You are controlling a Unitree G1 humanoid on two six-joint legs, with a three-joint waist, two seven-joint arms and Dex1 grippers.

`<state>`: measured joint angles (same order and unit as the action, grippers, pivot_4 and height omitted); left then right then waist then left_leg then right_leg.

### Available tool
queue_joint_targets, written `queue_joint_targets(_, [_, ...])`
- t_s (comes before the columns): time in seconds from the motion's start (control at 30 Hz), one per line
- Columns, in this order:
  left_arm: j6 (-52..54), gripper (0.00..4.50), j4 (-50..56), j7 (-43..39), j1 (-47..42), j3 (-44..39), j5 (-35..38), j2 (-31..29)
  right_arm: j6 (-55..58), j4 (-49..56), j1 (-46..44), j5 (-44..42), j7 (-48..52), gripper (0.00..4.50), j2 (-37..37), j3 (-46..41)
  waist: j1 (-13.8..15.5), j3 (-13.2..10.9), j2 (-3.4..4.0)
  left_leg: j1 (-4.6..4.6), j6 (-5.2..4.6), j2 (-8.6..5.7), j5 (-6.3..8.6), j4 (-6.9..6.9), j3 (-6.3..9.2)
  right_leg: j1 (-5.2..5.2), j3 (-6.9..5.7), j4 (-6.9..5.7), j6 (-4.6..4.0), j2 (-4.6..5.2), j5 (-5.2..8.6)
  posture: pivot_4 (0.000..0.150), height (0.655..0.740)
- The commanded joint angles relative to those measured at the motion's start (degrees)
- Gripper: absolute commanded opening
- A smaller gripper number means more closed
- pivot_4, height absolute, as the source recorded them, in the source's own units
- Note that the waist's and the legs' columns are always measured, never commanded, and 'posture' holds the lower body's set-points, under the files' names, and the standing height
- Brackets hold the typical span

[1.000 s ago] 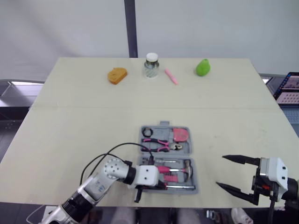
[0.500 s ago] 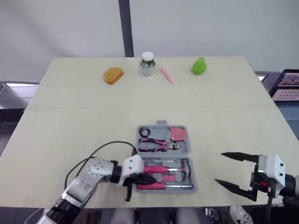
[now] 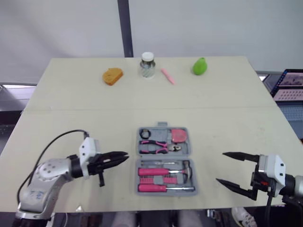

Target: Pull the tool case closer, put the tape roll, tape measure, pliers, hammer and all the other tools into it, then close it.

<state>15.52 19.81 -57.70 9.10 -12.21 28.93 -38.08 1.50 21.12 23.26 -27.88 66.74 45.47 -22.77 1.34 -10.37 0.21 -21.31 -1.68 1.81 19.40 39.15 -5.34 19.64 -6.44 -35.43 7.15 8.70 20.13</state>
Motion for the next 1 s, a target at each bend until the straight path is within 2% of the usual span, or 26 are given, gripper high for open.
queue_joint_targets(0.03, [-2.65,2.71,0.79,-0.62,5.36,-6.57,2.00,-0.09,-0.62,1.54,1.97,-0.73,-0.58,4.50,-1.20,-1.56,0.04,-0.03,-0.05,0.00,0.01,0.01,0.02,0.00,0.00,0.00,0.00,0.02,0.00,0.00,0.00,0.150,0.6950])
queue_joint_targets(0.13, [-3.86,4.22,0.79,-0.15,9.58,-9.70,2.59,0.99,-1.11,1.88,3.71,-0.27,-1.16,4.50,-2.35,-1.48,0.19,-0.05,-0.06,-0.02,0.03,0.03,0.08,-0.05,0.01,0.02,0.00,0.09,0.00,0.02,0.00,0.150,0.6950])
queue_joint_targets(0.17, [-4.87,4.47,0.33,1.07,10.60,-10.73,2.14,2.11,-1.35,2.01,4.47,0.09,-1.68,4.50,-3.06,-1.11,0.17,-0.06,-0.06,-0.03,0.02,0.02,0.10,-0.05,0.02,0.03,-0.01,0.09,-0.01,0.05,0.01,0.150,0.6950])
queue_joint_targets(0.33, [-8.63,4.47,-0.96,4.15,15.68,-12.98,-0.07,6.06,-2.51,1.91,7.41,1.97,-3.30,4.50,-5.96,0.37,0.12,-0.06,-0.07,-0.05,0.23,0.02,0.28,-0.05,0.00,0.06,0.04,0.10,-0.01,0.09,0.01,0.150,0.6950])
queue_joint_targets(0.5, [-10.57,4.47,-2.27,4.29,18.19,-13.46,-0.90,6.35,-2.77,1.93,8.03,2.29,-3.78,4.50,-6.52,0.25,0.00,-0.08,-0.09,-0.06,0.21,0.09,0.33,-0.06,-0.06,0.14,0.07,0.11,-0.07,0.01,0.04,0.150,0.6950])
queue_joint_targets(0.77, [-7.71,4.47,-1.75,6.31,14.78,-9.67,-1.57,5.36,2.09,3.22,6.66,4.33,-6.96,4.50,-3.75,-0.21,0.16,-0.09,-0.08,-0.13,0.42,0.11,0.45,-0.06,-0.05,0.23,0.08,0.10,-0.10,0.04,0.05,0.150,0.6950])
queue_joint_targets(0.87, [-5.90,3.74,-1.98,7.98,10.30,-6.68,-2.69,5.09,6.53,3.37,3.63,7.36,-8.57,4.50,-0.01,1.79,0.09,-0.09,-0.08,-0.13,0.37,0.09,0.42,-0.05,-0.06,0.23,0.09,0.07,-0.09,0.05,0.04,0.150,0.6950])
queue_joint_targets(0.97, [-3.28,2.27,-3.32,8.61,6.48,-3.71,-4.36,3.69,12.72,3.35,0.07,8.23,-11.69,3.61,1.79,3.54,0.08,-0.09,-0.08,-0.14,0.14,0.09,0.23,-0.05,-0.07,0.29,0.09,0.01,-0.08,0.03,0.04,0.150,0.6950])
queue_joint_targets(1.0, [-2.93,1.83,-3.61,8.62,5.55,-2.89,-4.74,3.49,13.69,3.14,-0.91,8.49,-12.35,3.18,1.94,4.03,0.00,-0.09,-0.08,-0.15,0.15,0.10,0.22,-0.05,-0.06,0.30,0.08,-0.01,-0.09,0.00,0.05,0.150,0.6950])
